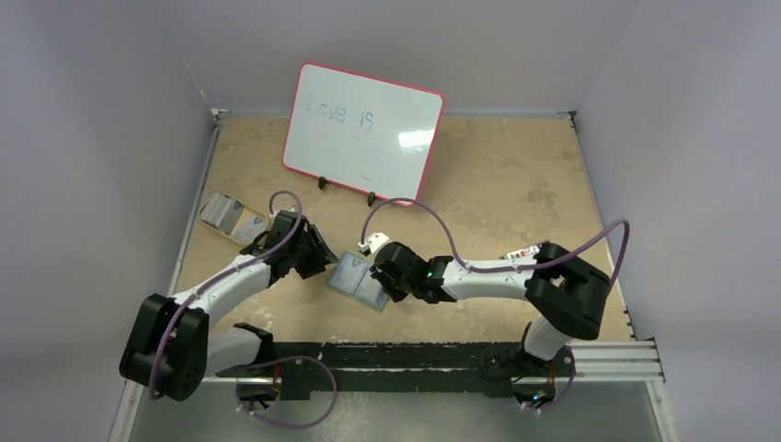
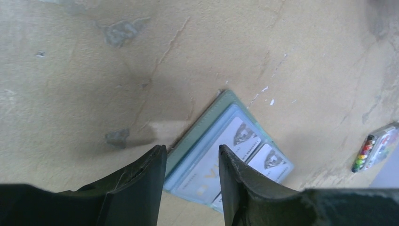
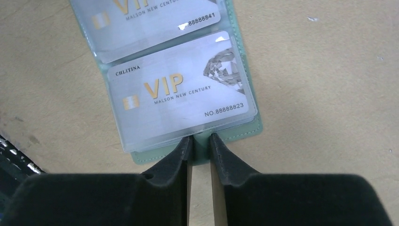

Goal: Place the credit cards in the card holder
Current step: Close the card holder at the center of the board.

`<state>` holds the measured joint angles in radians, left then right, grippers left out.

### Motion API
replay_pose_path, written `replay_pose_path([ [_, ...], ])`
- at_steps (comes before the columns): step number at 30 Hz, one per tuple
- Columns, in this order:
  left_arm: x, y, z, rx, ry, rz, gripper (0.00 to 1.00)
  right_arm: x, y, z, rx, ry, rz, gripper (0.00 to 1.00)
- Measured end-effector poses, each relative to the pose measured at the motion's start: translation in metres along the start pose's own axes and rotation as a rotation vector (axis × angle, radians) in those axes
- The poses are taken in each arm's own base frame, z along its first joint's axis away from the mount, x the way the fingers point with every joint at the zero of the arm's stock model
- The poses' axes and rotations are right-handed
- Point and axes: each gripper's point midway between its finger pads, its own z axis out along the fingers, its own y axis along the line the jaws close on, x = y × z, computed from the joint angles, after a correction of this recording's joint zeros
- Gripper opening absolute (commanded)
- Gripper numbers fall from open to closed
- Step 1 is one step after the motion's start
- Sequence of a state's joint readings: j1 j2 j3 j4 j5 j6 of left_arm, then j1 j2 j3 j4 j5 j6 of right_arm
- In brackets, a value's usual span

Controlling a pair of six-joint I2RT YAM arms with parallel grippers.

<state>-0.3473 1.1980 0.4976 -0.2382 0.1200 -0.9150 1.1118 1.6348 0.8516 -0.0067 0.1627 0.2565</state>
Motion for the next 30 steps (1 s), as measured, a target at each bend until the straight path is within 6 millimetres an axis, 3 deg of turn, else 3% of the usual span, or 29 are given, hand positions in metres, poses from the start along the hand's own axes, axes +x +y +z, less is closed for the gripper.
replay_pose_path([
  [7,0.001,0.008,0.001,-0.028,0.004,0.028,0.47,0.002,-0.002,-0.013,-0.012,-0.08,0.072,0.12],
  [19,0.024,-0.012,0.006,0.134,0.109,0.037,0.49,-0.011,0.001,-0.024,-0.078,-0.277,0.159,0.14],
  [25,0.024,-0.016,0.008,0.163,0.111,0.043,0.49,-0.011,-0.001,-0.023,-0.077,-0.316,0.209,0.15],
  [30,0.023,-0.015,0.009,0.159,0.108,0.05,0.46,-0.021,-0.003,-0.036,-0.087,-0.39,0.247,0.14],
])
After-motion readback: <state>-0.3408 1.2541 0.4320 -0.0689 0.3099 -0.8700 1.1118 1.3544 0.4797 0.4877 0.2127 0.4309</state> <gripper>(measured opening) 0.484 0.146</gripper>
